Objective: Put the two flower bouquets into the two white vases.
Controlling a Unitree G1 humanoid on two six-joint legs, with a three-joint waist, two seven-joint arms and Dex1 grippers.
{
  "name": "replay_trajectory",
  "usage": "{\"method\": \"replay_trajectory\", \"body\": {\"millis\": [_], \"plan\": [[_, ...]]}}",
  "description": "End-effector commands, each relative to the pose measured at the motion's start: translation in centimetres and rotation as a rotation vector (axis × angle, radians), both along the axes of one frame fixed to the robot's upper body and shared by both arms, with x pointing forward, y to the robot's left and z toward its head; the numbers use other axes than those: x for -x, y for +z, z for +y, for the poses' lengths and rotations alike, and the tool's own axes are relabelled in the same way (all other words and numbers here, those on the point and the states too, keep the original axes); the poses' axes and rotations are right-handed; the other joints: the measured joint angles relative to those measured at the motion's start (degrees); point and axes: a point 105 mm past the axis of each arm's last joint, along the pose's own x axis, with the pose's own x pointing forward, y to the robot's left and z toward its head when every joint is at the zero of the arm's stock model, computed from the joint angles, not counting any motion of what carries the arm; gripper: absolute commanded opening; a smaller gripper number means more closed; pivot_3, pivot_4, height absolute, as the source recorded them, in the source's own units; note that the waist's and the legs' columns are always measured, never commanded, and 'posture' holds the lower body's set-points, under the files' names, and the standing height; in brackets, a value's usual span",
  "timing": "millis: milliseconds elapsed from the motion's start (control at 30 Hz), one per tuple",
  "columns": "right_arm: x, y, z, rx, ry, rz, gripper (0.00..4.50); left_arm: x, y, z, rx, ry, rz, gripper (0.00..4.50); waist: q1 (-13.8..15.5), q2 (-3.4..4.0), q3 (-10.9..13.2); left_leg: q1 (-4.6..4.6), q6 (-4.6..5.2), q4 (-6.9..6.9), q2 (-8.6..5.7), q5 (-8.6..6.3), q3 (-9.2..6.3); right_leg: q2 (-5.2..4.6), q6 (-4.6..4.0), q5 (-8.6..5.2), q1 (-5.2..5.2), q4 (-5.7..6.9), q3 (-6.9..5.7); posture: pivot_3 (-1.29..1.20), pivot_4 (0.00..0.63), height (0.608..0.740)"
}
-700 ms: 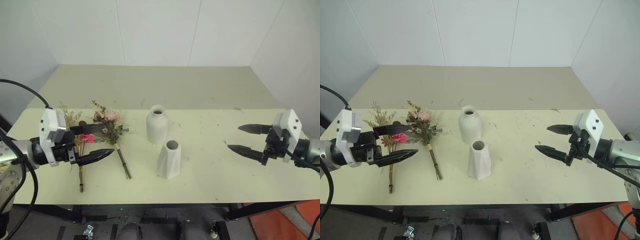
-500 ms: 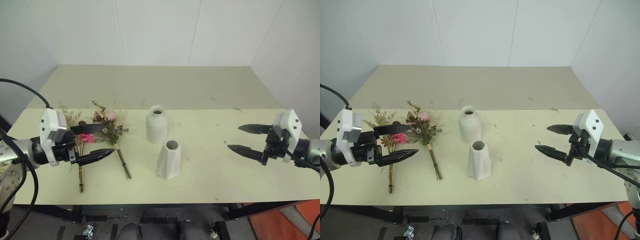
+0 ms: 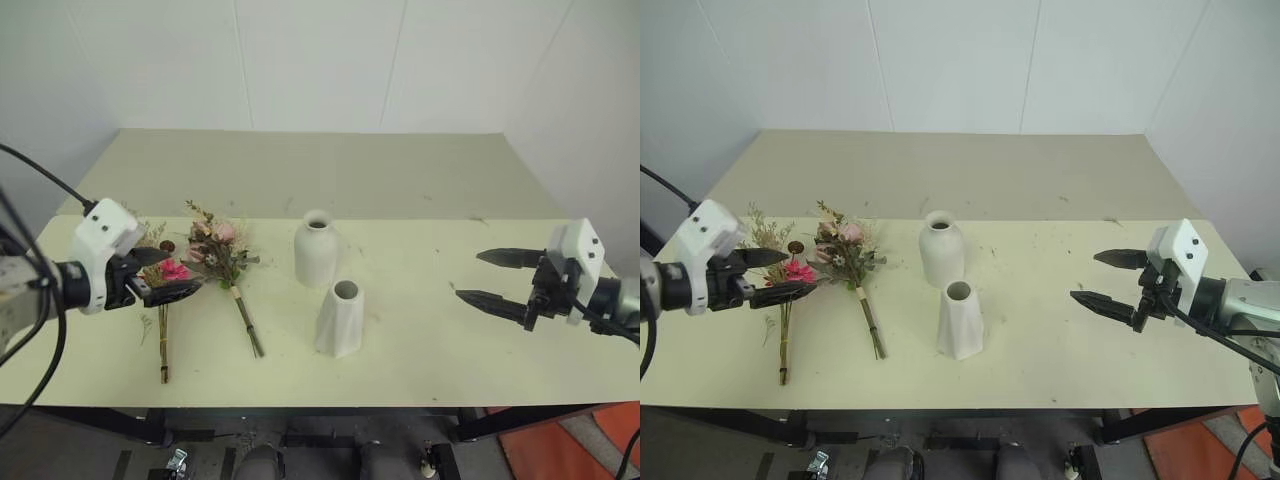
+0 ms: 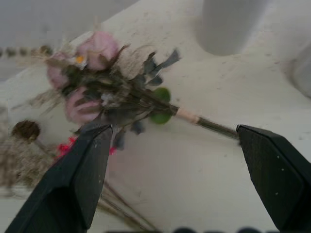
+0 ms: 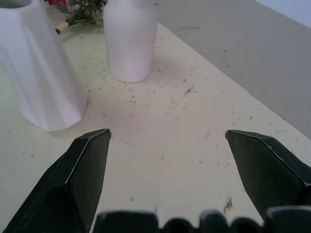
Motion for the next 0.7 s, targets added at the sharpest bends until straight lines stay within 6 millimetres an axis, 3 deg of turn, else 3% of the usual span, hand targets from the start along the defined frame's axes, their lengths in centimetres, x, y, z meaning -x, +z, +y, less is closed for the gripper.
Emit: {"method": "replay_trajectory", "body": {"millis": [33, 200, 400, 700], "plan": [[0.1, 1.7, 0.4, 0.013, 0.031, -0.070, 4.50, -0.1, -1.0, 1.6, -0.101, 0.189, 0.122, 4.44, -0.09, -0.01, 0.00, -0.05, 0.00, -0.01, 0.00, 0.00, -0.01, 0.01, 0.00, 0.00, -0.05, -0.02, 0.00, 0.00, 0.150, 0.740], [0.0, 1.8, 0.7, 0.009, 0.046, -0.077, 4.50, -0.4, -2.0, 2.8, -0.147, 0.339, 0.199, 4.44, -0.35, -0.01, 0.01, -0.07, 0.00, -0.01, -0.01, 0.00, -0.02, 0.03, -0.01, 0.01, -0.08, 0.02, 0.01, 0.00, 0.150, 0.740], [0.0, 1.8, 0.8, 0.010, 0.051, -0.075, 4.50, -0.6, -3.2, 3.7, -0.162, 0.395, 0.251, 4.44, -0.17, -0.02, 0.01, -0.06, 0.00, -0.01, -0.01, 0.00, -0.02, 0.02, -0.02, 0.00, -0.08, 0.02, 0.01, 0.00, 0.150, 0.740], [0.1, 2.2, 0.7, 0.015, 0.058, -0.078, 4.50, -1.0, -6.0, 3.0, -0.109, 0.414, 0.319, 4.44, -0.03, -0.02, 0.01, -0.06, 0.00, 0.00, -0.03, 0.00, -0.02, 0.00, -0.02, 0.01, -0.06, 0.02, 0.00, 0.00, 0.150, 0.740]]}}
